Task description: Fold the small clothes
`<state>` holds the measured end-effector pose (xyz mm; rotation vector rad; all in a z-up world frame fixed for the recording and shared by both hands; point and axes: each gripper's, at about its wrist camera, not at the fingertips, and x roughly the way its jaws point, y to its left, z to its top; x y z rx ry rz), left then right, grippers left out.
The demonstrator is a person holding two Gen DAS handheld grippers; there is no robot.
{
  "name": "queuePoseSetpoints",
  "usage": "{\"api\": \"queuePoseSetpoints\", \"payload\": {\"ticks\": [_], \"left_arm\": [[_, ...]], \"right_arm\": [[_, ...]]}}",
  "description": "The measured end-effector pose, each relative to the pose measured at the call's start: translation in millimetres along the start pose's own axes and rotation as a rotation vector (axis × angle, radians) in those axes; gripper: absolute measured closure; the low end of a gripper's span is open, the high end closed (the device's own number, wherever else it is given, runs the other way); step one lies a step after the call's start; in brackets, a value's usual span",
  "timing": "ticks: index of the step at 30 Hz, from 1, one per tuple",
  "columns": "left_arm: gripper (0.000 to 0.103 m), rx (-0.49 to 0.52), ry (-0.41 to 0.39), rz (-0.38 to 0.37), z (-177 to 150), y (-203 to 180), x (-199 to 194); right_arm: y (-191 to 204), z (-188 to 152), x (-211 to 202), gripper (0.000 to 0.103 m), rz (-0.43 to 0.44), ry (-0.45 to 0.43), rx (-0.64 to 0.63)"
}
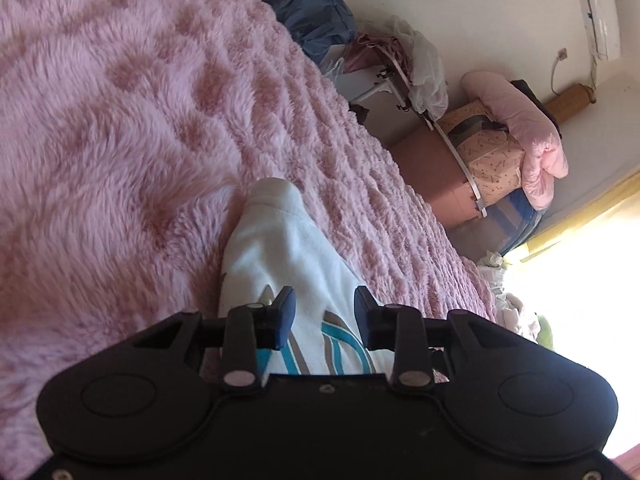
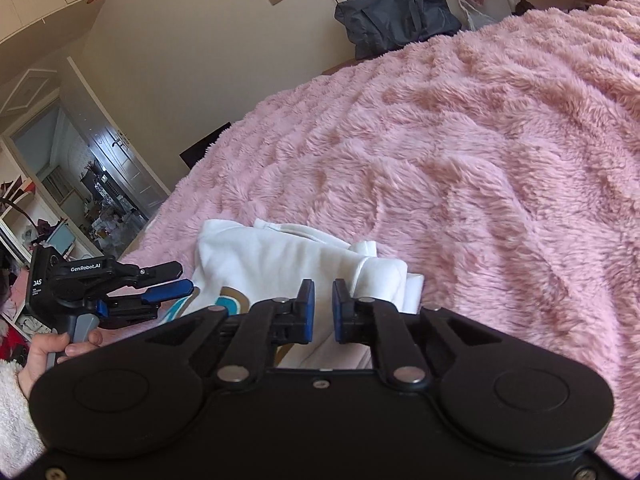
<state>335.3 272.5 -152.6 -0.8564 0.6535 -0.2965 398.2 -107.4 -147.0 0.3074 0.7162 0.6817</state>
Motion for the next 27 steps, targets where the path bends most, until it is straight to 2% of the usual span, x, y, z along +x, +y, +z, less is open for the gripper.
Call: {"api": "queuePoseSetpoints", "payload": {"ticks": [3,7,10,13,17,19,21,24,27], "left_arm": [[0.065,0.12,-0.015,-0.01,-30,-35,-45],[0.063,0.234,0.012,0.044,-84,-70,-84],[0.062,0.264,0.049,0.092,-125,-75,-94],[0.062,0.244,0.102,0.16,-153,-65,-89],[0.059,0.211,0.104,0.179,-165,-45,-85],[0.059,0.173,0.115,0.174,-165,-36,-82],[0.058,0.139,0.114,0.168,-166,-31,-81],[0.059,0.136,0.11,0.168,-165,-35,-84],[0.059,0.169,0.07,0.192,-164,-55,-98]], "right_arm": [[28,-5,-36,0.084,0.073,-0.021,-0.06],[73,-31,-81,0.08,0.066,-0.016,-0.204],[96,-60,-100,0.078,0.057,0.004,-0.262],[104,-87,-105,0.075,0.05,0.038,-0.298],[92,-109,-101,0.073,0.007,0.082,-0.237],[80,-119,-97,0.074,-0.034,0.103,-0.207],[67,-126,-95,0.075,-0.039,0.115,-0.171],[51,-129,-101,0.078,-0.015,0.09,-0.062],[53,-131,-107,0.077,-0.031,0.077,-0.019]]}}
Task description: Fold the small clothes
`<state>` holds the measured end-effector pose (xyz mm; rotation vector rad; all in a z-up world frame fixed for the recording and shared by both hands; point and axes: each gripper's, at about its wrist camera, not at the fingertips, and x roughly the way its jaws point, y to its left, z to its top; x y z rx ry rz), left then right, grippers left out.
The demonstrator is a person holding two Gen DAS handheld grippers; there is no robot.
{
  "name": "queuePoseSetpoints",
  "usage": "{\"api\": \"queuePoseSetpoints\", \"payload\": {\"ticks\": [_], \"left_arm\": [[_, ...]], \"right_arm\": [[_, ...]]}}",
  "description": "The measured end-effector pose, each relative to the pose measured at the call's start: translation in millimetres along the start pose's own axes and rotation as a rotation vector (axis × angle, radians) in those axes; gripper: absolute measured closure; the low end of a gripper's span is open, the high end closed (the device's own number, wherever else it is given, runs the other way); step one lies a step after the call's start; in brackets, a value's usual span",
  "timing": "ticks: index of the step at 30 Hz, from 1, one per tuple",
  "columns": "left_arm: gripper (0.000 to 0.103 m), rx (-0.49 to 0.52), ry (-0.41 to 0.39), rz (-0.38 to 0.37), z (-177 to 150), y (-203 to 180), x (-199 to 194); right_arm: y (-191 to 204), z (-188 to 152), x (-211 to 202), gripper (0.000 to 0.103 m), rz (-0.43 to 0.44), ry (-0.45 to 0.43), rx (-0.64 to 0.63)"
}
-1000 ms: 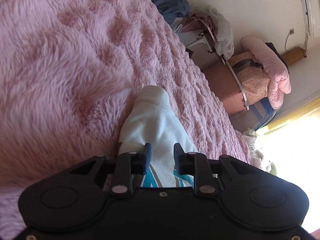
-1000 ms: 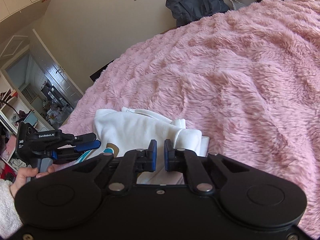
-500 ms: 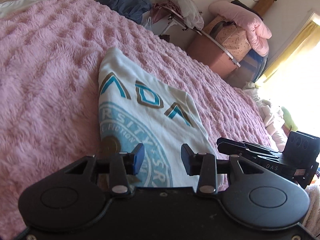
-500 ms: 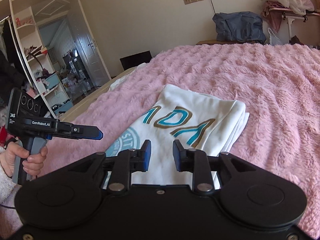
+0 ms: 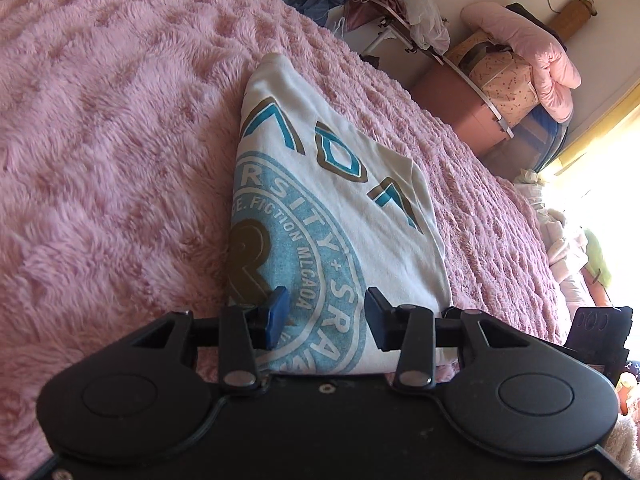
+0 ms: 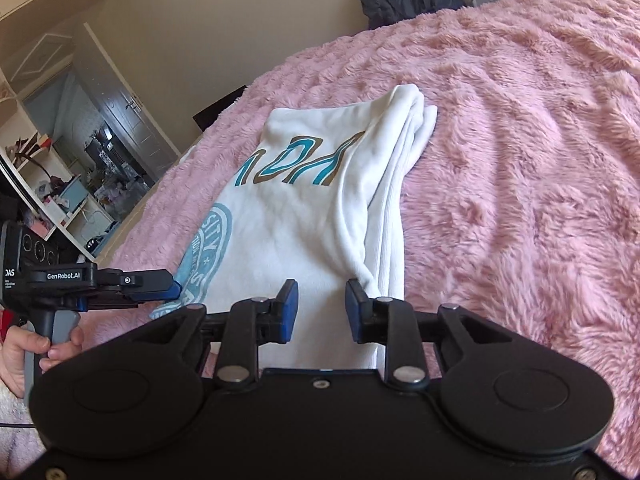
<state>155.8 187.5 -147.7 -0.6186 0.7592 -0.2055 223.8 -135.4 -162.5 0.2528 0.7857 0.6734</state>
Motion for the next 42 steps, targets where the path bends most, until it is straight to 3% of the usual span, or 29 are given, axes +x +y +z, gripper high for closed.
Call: {"api": "queuePoseSetpoints", "payload": {"ticks": [3,6,9,13,18,24,42], "left_arm": [[0.059,0.064,-0.063,0.044,-2,-23,-28],[0.058,0.157,-0.092,0.185,-11,-55,-53],[0.057,0.217,-0.097,0.308,-20,-80,-67],[0.054,0.252,-0.067,0.456,-31,-105,-75],[0.05,0.211,-0.054,0.496,-45,-125,-83],[0.048,0.23,-0.052,0.562,-54,-140,-88],[0.046,0.232,-0.009,0.573,-60,-144,-83]], "right_arm": [[22,1,-17,0.068,-0.051,-0.034,-0.027],[57,4,-41,0.045,-0.167,-0.064,-0.081],[89,5,-61,0.041,-0.268,-0.066,-0.084],[113,1,-78,0.03,-0.29,-0.071,0.046],[144,-9,-83,0.025,-0.363,-0.053,-0.009],[161,-17,-82,0.024,-0.373,-0.014,-0.038],[182,-28,-75,0.023,-0.379,0.041,-0.092]]}}
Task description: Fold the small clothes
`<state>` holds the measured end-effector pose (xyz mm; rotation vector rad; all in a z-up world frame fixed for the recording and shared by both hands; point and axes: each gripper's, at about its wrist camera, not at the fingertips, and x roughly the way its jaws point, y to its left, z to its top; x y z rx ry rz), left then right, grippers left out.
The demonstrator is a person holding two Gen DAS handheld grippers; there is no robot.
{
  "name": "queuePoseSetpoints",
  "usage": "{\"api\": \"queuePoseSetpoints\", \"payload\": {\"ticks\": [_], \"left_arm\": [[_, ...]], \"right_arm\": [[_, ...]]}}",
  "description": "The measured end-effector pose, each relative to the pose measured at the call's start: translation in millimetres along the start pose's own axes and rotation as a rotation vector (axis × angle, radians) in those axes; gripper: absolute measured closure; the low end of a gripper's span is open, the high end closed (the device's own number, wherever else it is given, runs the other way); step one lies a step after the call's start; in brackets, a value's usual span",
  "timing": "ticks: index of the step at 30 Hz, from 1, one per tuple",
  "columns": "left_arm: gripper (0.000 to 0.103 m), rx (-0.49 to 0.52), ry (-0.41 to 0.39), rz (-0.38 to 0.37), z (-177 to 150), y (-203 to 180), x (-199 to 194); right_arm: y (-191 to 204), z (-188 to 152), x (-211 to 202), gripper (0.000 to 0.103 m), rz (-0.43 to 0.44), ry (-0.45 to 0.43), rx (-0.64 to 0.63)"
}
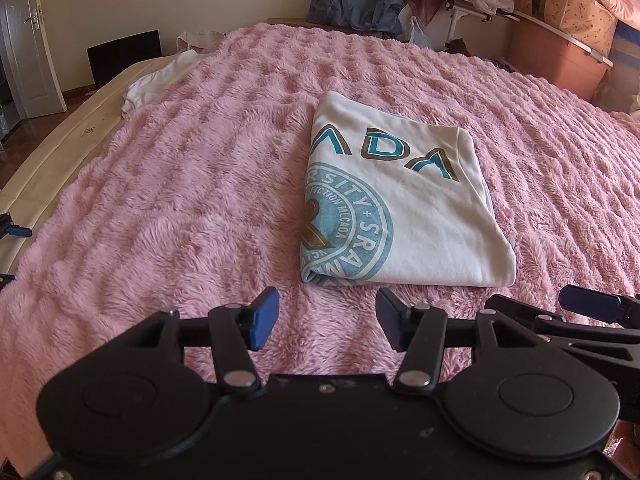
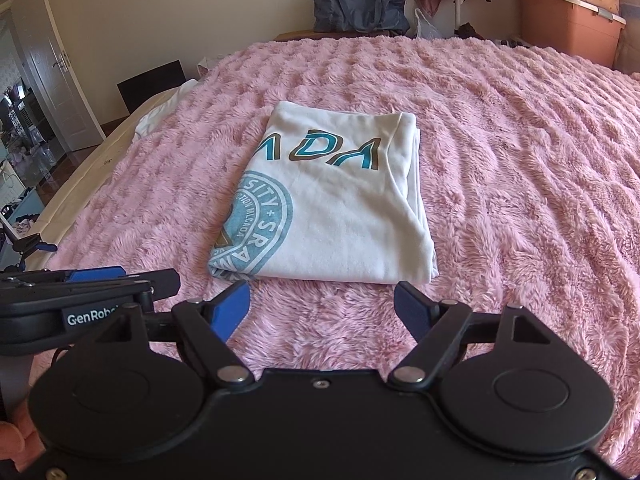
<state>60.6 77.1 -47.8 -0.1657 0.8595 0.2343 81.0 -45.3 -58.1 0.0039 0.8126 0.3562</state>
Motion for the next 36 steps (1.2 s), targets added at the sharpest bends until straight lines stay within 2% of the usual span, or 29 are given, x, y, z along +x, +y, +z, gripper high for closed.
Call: {"api": "queuePoseSetpoints", "payload": {"ticks": [36], "left_arm": [[0.046,0.033,0.005,0.009,-6.6,-5.1,5.1]], "right_arm": [[0.1,-3.4,-2.2,0.02,-0.008,0.003,-0.002]]}}
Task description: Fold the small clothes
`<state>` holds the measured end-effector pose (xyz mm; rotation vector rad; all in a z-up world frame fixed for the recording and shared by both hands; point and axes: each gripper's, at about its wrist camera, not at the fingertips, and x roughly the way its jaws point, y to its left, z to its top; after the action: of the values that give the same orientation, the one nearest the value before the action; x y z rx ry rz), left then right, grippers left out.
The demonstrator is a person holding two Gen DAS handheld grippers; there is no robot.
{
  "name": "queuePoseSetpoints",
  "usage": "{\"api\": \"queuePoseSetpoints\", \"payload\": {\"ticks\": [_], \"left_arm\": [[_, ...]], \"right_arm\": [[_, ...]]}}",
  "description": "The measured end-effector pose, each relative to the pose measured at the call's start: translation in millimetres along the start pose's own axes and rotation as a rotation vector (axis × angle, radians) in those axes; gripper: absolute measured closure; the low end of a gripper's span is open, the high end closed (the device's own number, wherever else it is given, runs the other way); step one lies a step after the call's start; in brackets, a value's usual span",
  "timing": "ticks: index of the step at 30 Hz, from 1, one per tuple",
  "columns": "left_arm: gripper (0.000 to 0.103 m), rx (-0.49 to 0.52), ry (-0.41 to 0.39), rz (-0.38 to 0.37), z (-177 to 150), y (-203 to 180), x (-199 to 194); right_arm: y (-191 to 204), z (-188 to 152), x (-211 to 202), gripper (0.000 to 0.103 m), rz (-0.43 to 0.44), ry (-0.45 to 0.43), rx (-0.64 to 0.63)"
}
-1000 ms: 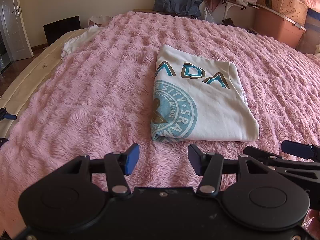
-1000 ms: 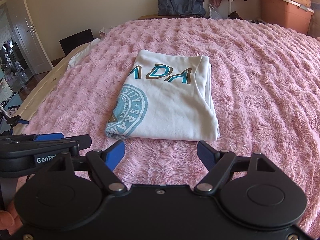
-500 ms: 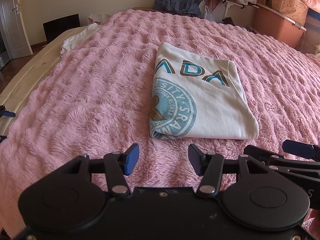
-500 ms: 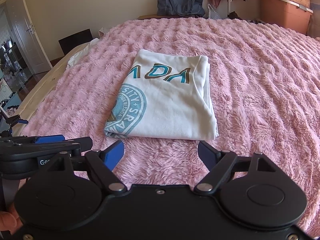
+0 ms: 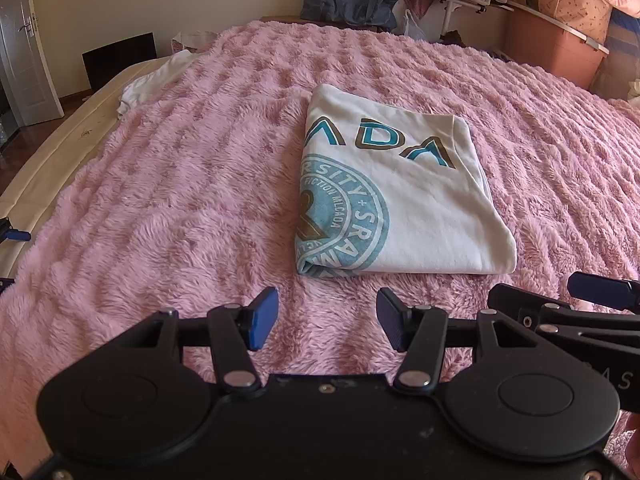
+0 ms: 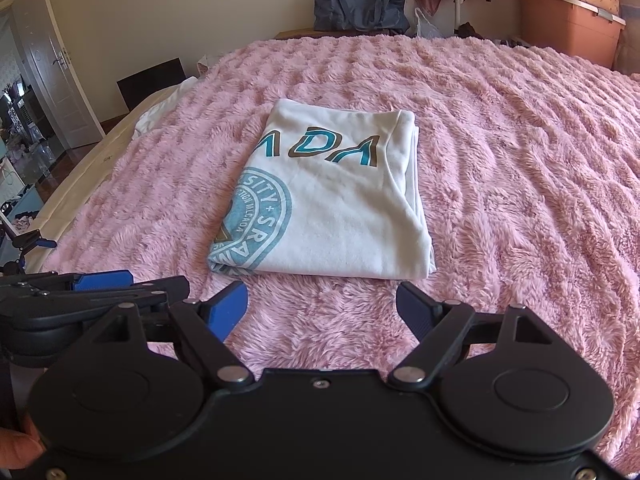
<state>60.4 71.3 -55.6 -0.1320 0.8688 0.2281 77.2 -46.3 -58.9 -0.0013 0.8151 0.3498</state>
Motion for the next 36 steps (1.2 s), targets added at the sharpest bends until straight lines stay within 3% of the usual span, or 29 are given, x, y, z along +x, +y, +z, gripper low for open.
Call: {"api": "queuePoseSetpoints", "payload": {"ticks": [36], "left_arm": [[0.045,-0.018,0.032,-0.02,2.7,-0.6,6.8]], "right_arm": [[-4.6,-0.6,6.6,0.02,-0.006,0.009,0.006]]}}
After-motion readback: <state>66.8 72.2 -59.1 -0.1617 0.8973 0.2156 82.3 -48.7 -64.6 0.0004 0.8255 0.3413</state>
